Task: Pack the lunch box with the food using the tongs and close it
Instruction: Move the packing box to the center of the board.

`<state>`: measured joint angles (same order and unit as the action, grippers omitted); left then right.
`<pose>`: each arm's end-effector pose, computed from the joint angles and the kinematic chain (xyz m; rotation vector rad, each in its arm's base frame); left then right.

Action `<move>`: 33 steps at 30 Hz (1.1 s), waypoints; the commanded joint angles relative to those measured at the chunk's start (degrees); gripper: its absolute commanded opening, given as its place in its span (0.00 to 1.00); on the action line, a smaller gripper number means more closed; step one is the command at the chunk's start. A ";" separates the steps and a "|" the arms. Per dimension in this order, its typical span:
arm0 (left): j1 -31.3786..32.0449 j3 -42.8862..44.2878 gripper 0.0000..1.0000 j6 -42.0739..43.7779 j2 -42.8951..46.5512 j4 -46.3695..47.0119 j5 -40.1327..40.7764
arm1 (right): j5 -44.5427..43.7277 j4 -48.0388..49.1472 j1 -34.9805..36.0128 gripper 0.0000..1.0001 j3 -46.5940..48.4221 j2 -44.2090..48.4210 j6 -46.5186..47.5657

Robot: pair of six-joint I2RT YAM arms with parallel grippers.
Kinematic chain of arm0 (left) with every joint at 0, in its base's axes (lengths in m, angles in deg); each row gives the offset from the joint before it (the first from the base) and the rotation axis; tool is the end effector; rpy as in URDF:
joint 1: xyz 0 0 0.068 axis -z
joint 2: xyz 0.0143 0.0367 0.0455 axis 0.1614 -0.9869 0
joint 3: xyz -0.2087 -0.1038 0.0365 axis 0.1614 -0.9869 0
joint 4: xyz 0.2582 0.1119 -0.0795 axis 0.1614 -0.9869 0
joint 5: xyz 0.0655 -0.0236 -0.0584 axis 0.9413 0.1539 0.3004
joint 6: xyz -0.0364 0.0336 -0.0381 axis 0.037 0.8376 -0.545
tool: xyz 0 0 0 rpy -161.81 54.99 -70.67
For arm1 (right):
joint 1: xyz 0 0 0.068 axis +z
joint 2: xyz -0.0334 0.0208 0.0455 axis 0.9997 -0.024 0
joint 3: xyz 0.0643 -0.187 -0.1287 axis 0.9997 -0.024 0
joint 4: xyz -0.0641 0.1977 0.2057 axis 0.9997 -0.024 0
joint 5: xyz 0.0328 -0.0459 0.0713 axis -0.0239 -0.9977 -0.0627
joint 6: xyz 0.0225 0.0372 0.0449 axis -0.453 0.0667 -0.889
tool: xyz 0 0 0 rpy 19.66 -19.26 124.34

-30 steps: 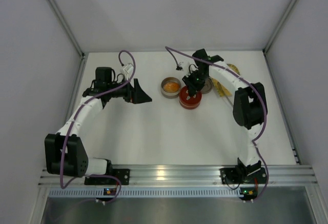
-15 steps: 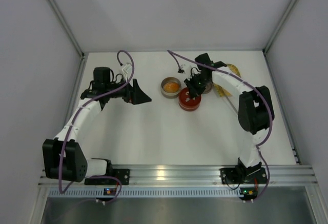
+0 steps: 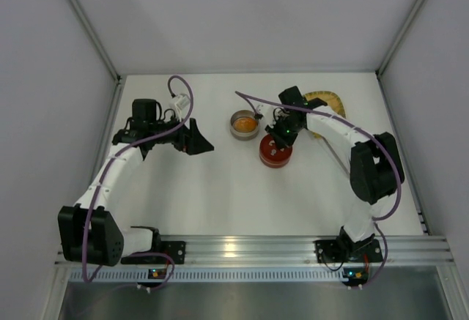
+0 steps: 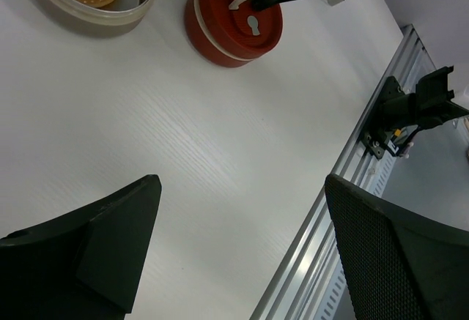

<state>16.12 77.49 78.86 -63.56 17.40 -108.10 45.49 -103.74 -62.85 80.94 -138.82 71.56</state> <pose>0.3080 -0.0751 0.2501 0.5609 2.1064 -1.1336 0.3517 0.1867 0.1653 -1.4119 2.3163 0.4049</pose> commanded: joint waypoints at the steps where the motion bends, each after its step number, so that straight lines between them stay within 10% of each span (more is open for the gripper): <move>1: -0.33 1.75 0.98 4.76 2.11 -4.15 0.92 | -4.84 -10.94 2.25 0.00 -5.56 -0.98 3.74; 33: -1.03 0.17 0.98 5.03 4.83 -4.24 1.62 | 3.79 -13.23 3.75 0.00 -7.06 12.12 4.28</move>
<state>15.37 77.51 84.04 -59.82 11.03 -105.65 47.98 -115.31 -60.11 74.08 -128.92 75.67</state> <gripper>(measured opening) 0.983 0.030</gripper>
